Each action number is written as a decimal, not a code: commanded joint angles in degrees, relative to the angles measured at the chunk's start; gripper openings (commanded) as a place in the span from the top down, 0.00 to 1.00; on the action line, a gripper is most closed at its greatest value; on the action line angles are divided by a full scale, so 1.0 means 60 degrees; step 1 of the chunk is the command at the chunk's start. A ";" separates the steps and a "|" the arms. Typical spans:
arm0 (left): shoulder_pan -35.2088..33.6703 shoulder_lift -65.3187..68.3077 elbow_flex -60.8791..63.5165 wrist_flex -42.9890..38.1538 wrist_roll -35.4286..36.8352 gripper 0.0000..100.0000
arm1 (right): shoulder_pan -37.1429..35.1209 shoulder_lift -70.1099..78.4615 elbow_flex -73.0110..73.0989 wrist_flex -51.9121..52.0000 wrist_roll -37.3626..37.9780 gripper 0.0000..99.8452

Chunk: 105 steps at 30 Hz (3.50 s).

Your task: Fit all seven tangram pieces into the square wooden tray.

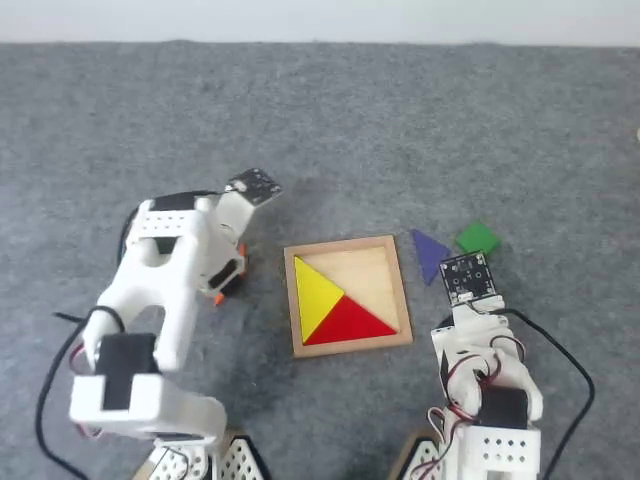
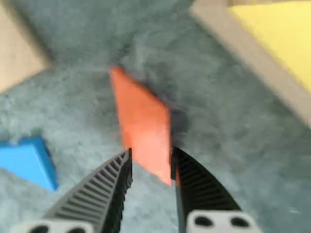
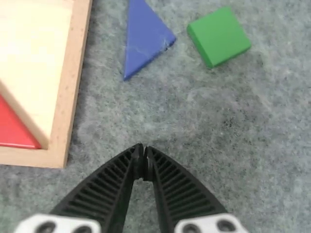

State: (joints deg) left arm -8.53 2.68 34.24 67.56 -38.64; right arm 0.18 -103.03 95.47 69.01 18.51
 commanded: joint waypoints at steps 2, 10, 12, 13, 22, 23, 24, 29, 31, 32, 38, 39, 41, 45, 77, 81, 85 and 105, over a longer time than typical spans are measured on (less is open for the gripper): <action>-0.0249 0.0879 -0.0256 -0.0542 -0.0410 0.84 | 0.0051 -0.0154 0.0147 -0.0037 0.0088 0.99; -0.0645 0.1656 -0.1575 -0.0147 -0.0381 0.83 | 0.0051 -0.0154 0.0147 -0.0037 0.0088 0.99; -0.0777 0.1612 -0.1883 -0.0103 -0.0381 0.83 | 0.0051 -0.0154 0.0147 -0.0037 0.0088 0.99; -0.0791 0.1597 -0.2059 0.0059 -0.0381 0.84 | 0.0051 -0.0154 0.0147 -0.0037 0.0088 0.99; -0.0762 0.1685 -0.4110 0.1700 -0.0337 0.88 | 0.0051 -0.0154 0.0147 -0.0037 0.0088 0.99; -0.0762 0.1685 -0.4154 0.1744 -0.0337 0.87 | 0.0051 -0.0154 0.0147 -0.0037 0.0088 0.99; -0.0762 0.1685 -0.4154 0.1729 -0.0337 0.86 | 0.0051 -0.0154 0.0147 -0.0037 0.0088 0.99; -0.0791 0.1700 -0.4125 0.1495 0.0234 0.82 | 0.0051 -0.0154 0.0147 -0.0037 0.0088 0.99; -0.0777 0.1744 -0.4125 0.1319 0.0410 0.81 | 0.0051 -0.0154 0.0147 -0.0037 0.0088 0.99; -0.0762 0.1846 -0.4125 0.1260 0.0440 0.81 | 0.0051 -0.0154 0.0147 -0.0037 0.0088 0.99; -0.0733 0.3267 -0.4183 0.0835 0.0425 0.80 | 0.0051 -0.0154 0.0147 -0.0022 0.0088 0.99; -0.0733 0.3443 -0.4183 0.0762 0.0425 0.80 | 0.0051 -0.0154 0.0147 -0.0022 0.0088 0.99; -0.0777 0.3692 -0.4183 0.0659 0.0425 0.80 | 0.0051 -0.0154 0.0147 -0.0022 0.0088 0.99; -0.0777 0.3619 -0.4139 0.0718 0.0425 0.86 | 0.0051 -0.0154 0.0147 -0.0022 0.0088 0.99; 0.4923 0.0454 -0.4930 0.2125 -0.1084 0.99 | 0.0110 -0.0154 0.0147 -0.0037 0.0088 0.99; 0.5451 0.1099 -0.4930 0.1875 -0.1832 0.99 | 0.0125 -0.0154 0.0147 -0.0037 0.0088 0.99; 0.5656 0.1832 -0.4930 0.1363 -0.2359 0.98 | 0.0125 -0.0154 0.0147 -0.0037 0.0088 0.99; 0.4806 0.2535 -0.4916 0.1070 -0.2476 0.90 | 0.0110 -0.0154 0.0147 -0.0037 0.0088 0.99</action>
State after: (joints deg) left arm 20.84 18.33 6.99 74.42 -52.70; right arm 0.18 -103.03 95.47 69.01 18.51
